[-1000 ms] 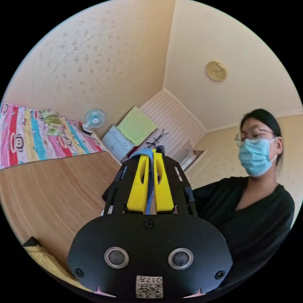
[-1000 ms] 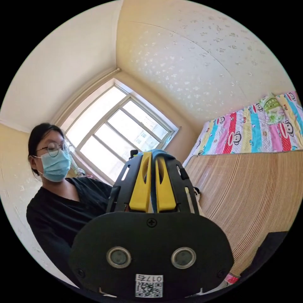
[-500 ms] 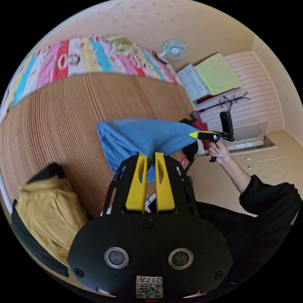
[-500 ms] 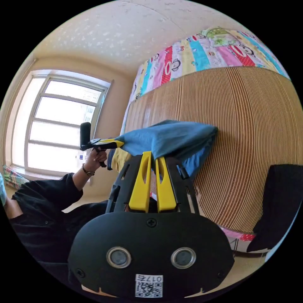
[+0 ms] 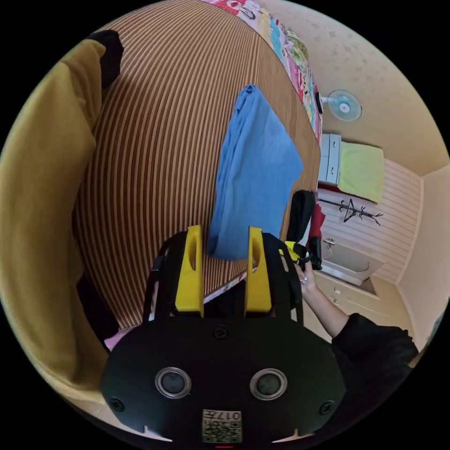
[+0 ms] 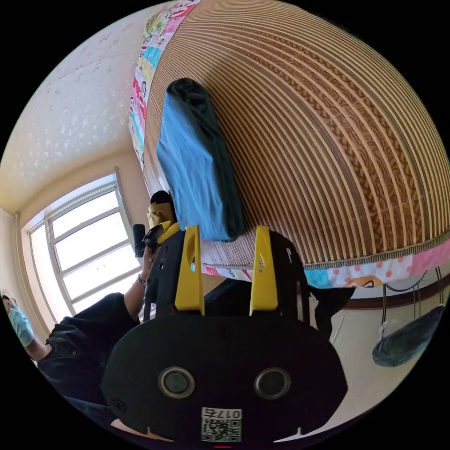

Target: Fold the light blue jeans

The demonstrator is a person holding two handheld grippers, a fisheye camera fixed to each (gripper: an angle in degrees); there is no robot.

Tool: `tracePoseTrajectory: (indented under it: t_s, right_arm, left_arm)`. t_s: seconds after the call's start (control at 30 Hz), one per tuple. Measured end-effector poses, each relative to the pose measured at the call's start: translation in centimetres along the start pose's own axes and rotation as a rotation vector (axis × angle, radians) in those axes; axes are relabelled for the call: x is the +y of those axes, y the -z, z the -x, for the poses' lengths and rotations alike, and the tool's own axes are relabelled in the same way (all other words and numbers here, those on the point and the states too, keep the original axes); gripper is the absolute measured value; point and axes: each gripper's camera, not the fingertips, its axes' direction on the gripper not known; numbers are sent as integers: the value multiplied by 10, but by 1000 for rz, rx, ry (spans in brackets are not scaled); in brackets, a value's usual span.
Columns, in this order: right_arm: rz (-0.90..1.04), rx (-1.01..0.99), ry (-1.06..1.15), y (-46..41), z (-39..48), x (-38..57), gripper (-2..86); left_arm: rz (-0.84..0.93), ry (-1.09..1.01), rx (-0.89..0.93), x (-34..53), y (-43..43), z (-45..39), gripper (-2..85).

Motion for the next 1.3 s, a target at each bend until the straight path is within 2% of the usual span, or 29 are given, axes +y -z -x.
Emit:
tracePoseTrajectory:
  t_s: [0.1,0.23,0.33,0.47,0.6,0.67,0.77,1.03,1.2,1.3]
  right_arm:
    - [66,-80,12,-21,-1,-26,156]
    - [146,-122,49,-51,5,-25,134]
    - [297,-139,47,-86,11,-6,114]
    - [322,-158,44,-78,16,24,85]
    - [270,-301,71,-15,23,43,60]
    - [256,-311,136,20,38,42,53]
    - [240,-293,285,81,76,31,44]
    - [155,-261,591,246,162,-15,37]
    - [99,-250,784,368,174,-5,40]
    - [85,-221,801,420,145,13,43]
  left_arm:
    - [75,5,-58,-35,-15,9,133]
    - [91,-145,-131,-41,-11,-3,117]
    - [220,-76,17,-37,-35,13,100]
    - [181,44,81,-9,-41,29,83]
    - [216,61,221,13,-48,17,75]
    - [187,35,331,22,-48,-10,72]
    - [102,-11,401,18,-44,-64,71]
    - [-90,-196,427,-42,-44,-242,70]
    - [-74,-348,462,-59,-87,-355,69]
    - [1,-425,449,-56,-144,-412,70]
